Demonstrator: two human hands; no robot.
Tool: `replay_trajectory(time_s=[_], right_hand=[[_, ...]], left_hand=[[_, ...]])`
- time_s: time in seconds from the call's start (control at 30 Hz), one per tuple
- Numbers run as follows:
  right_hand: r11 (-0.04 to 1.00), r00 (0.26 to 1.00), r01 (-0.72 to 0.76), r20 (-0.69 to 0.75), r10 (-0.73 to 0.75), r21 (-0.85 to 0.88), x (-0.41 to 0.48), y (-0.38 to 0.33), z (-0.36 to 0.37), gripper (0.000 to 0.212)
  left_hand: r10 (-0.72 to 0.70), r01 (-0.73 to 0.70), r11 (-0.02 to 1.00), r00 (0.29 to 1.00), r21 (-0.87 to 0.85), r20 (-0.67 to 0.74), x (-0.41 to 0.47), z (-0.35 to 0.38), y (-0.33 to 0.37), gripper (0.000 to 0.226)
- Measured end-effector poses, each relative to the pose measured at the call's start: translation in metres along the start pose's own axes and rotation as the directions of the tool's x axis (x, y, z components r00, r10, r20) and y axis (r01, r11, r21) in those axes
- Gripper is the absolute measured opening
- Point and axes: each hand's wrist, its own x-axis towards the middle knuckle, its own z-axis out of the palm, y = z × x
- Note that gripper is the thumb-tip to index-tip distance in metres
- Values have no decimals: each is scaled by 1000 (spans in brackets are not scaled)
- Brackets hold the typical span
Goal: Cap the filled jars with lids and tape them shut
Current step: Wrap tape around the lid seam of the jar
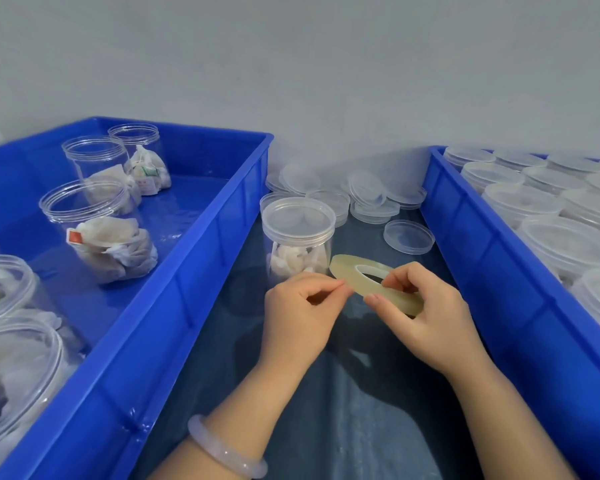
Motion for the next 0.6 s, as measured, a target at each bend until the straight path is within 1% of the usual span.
replay_trajectory(time_s=[0.07,0.17,0.3,0.37,0.43,0.5,0.57,0.6], right_hand=[[1000,1000,0,9,0,-23,0,0,-1,33],[999,1000,-13,19,14,-51,-1,-2,1,33],[998,999,-30,25,32,-59,0,-1,2,36],[996,998,-35,57,40,-78,0,1,3,40],[996,995,-49,88,55,-72,1,0,3,46],[997,993,-50,108,56,-53,2,-1,5,52],[1000,989,-8,146,12,-29,2,0,6,55],[1000,984,25,177,-22,-14,1,0,6,55]], left_hand=[[-71,71,997,997,-6,15,0,0,-1,10],[-113,110,992,993,66,41,-1,2,-3,12],[-165,163,986,982,30,95,-2,3,-2,14],[-205,217,974,965,-60,162,-1,1,3,16],[-231,294,933,930,-205,286,0,-1,7,18],[-225,349,884,900,-311,373,1,0,9,22],[-227,369,862,894,-347,387,2,0,9,23],[-224,359,868,899,-343,375,2,-1,9,23]])
